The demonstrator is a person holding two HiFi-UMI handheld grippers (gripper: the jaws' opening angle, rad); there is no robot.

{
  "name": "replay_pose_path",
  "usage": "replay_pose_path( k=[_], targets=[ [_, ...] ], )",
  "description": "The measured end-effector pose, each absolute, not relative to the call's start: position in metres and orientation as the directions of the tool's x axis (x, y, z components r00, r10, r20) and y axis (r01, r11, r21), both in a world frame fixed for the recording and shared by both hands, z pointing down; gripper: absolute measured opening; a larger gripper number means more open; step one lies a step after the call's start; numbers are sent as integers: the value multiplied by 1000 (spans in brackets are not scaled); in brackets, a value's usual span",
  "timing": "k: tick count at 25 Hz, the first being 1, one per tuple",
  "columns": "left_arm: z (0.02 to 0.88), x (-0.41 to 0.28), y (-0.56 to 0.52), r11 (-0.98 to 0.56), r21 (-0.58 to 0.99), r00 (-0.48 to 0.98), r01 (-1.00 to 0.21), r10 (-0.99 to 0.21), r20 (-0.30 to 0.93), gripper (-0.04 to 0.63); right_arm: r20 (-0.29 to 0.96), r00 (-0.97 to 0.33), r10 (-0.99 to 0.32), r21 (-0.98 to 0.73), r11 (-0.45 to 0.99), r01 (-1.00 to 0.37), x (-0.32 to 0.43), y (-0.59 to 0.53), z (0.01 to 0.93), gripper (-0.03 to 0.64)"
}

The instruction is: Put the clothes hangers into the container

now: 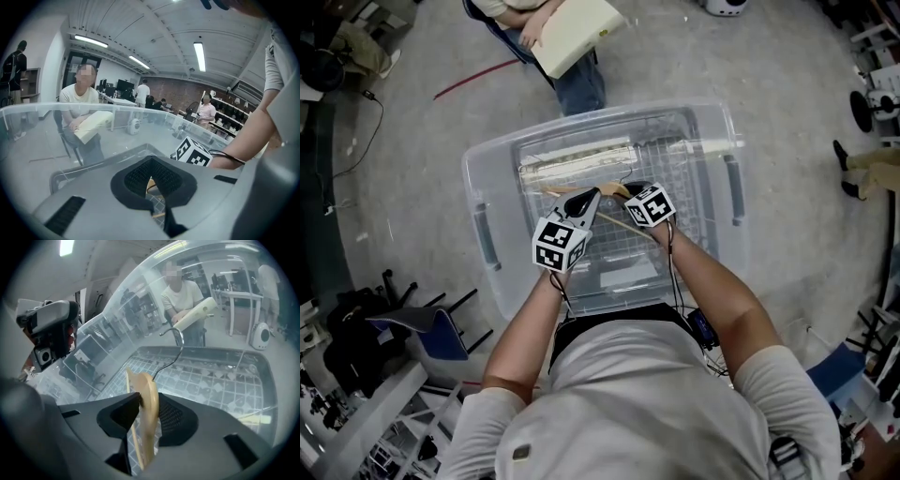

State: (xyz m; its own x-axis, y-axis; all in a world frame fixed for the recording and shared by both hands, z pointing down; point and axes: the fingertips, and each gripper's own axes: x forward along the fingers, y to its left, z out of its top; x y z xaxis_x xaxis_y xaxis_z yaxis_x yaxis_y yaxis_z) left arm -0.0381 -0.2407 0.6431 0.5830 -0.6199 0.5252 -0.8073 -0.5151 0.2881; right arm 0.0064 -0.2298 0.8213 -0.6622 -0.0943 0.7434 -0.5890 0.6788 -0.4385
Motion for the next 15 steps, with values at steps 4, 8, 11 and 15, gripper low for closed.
replay_pose_path(
  k=[4, 8, 11, 15],
  targets=[
    [651, -43, -248, -504, 297, 578, -811, -615, 536, 17, 766, -634, -110, -408, 679, -611, 4, -240, 832, 152],
    [654, -43, -252, -496, 300, 574, -814, -614, 542, 17, 787, -604, -123, -378, 678, -631, 8, -244, 844, 175],
    [658, -43, -255, -493, 305, 574, -815, -610, 546, 17, 808, -574, -130, -348, 682, -643, 9, -248, 852, 191],
    [661, -44, -255, -483, 314, 572, -817, -608, 551, 17, 842, -514, -165, -266, 702, -661, 13, -254, 855, 207]
  ],
)
